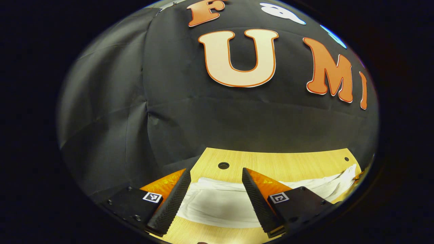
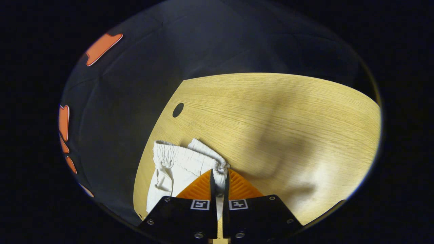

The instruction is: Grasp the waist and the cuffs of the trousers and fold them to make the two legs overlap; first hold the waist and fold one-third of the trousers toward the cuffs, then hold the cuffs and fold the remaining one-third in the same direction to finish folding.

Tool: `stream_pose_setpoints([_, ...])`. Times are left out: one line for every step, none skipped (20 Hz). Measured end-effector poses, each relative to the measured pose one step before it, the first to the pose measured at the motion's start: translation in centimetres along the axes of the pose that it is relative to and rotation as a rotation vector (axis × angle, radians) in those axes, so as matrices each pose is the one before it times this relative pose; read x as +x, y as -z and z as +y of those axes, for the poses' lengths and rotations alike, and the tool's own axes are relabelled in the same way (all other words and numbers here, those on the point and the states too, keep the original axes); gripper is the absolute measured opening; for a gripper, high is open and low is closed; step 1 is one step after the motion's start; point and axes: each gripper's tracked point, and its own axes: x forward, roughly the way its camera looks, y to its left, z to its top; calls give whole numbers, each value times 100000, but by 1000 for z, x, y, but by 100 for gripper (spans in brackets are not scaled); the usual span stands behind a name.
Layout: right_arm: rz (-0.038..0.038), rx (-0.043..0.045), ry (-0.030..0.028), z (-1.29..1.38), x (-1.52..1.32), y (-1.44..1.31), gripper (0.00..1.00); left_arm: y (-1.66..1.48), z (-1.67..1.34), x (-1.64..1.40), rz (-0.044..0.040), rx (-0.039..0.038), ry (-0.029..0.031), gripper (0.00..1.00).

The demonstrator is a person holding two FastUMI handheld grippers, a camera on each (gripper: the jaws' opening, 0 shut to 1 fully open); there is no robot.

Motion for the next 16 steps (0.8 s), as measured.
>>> stream_pose_setpoints([-197,-2385,542,124,-214,-110,5,-65,-55,-78,-91,-344,-456,100])
stream_pose_setpoints([-554,-2850,177,312,-563,-396,5,-202,60,-38,-636,-38,-535,99])
stream_pose_setpoints([-1215,-2179,-1401,827,-688,-329,5,-128,45,-86,-1126,349,-424,99])
stream_pose_setpoints([-1773,-1203,-2174,1075,-894,-431,5,-209,86,-51,-589,449,-137,96])
stream_pose_setpoints([-1496,-179,-2948,1248,-823,-593,5,-1,-52,-64,125,115,125,100])
stream_pose_setpoints([-1236,324,-3324,1198,-1051,-519,5,79,-257,49,447,-253,923,95])
stream_pose_setpoints([-1193,-257,-3124,1616,-1170,-156,5,83,-107,309,-55,-157,1409,99])
stream_pose_setpoints([-1517,-778,-2729,1629,-987,-138,5,-10,116,268,-152,479,770,99])
stream_pose_setpoints([-1341,-1544,-3111,1332,-1569,-191,5,-151,157,-13,-239,792,36,100])
stream_pose_setpoints([-1300,-2300,-2522,1625,-1480,-146,5,-193,-25,12,-313,203,339,99])
stream_pose_setpoints([-1219,-2458,-2291,2107,-1774,-188,5,135,-194,25,-22,-646,840,96])
stream_pose_setpoints([-1330,-1961,-1838,1904,-1349,-41,5,44,-189,19,3,-1083,1085,99])
stream_pose_setpoints([-1045,-1415,-2584,1889,-1207,68,5,86,-12,-23,134,-813,1084,96])
stream_pose_setpoints([-409,-1077,-2815,1917,-1047,333,5,-54,76,14,-301,-582,757,99])
stream_pose_setpoints([-353,-1246,-2458,924,-303,496,5,19,349,58,-200,-480,537,99])
stream_pose_setpoints([366,-1370,-2332,1690,-494,809,5,-70,41,70,-261,-428,481,99])
